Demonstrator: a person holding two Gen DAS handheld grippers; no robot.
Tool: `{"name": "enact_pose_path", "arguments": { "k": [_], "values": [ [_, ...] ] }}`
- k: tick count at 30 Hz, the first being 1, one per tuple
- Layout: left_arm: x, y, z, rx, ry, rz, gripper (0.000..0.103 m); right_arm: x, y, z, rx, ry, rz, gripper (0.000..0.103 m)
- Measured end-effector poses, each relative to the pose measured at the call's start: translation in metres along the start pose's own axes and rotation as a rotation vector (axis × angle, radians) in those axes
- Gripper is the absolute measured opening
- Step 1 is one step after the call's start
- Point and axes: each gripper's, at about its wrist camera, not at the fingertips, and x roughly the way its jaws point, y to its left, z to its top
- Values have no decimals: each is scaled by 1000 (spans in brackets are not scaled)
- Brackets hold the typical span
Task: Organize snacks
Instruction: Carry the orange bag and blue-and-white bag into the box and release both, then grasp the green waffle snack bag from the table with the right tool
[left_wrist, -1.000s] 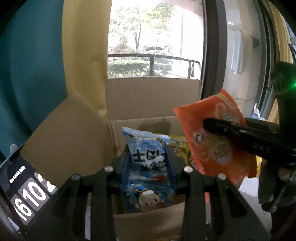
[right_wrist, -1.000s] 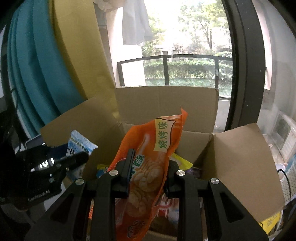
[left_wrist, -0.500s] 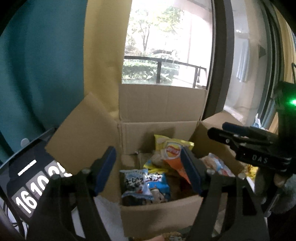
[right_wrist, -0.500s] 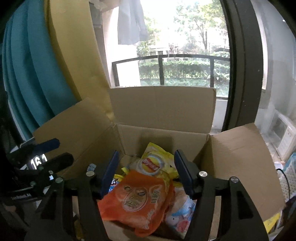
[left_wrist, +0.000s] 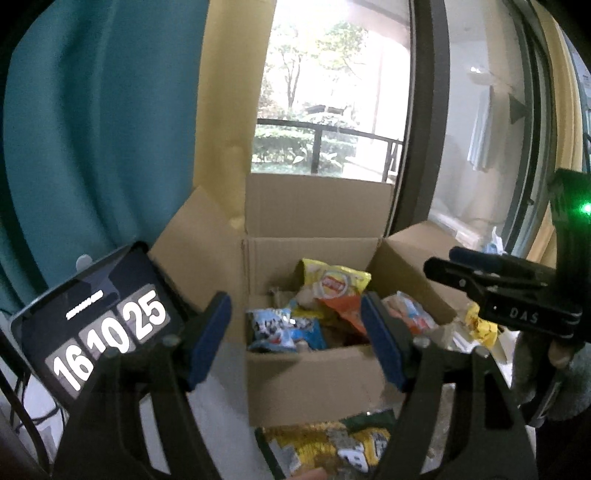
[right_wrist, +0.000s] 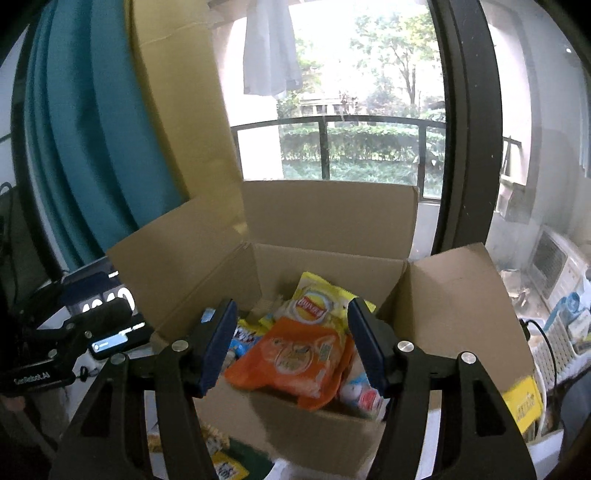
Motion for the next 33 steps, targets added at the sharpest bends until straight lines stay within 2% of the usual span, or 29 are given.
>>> {"name": "enact_pose_path", "arguments": {
  "k": [17, 29, 33],
  "values": [
    [-49, 6, -50, -35, 30, 5, 74, -36, 23, -53, 8, 67, -1, 65],
    [-57, 39, -105, -98, 101, 45, 74, -12, 51, -102, 11, 181, 44, 65],
    [-59, 51, -118, -119, 118, 61, 74, 4, 66, -119, 3, 240, 105, 65]
  ]
}}
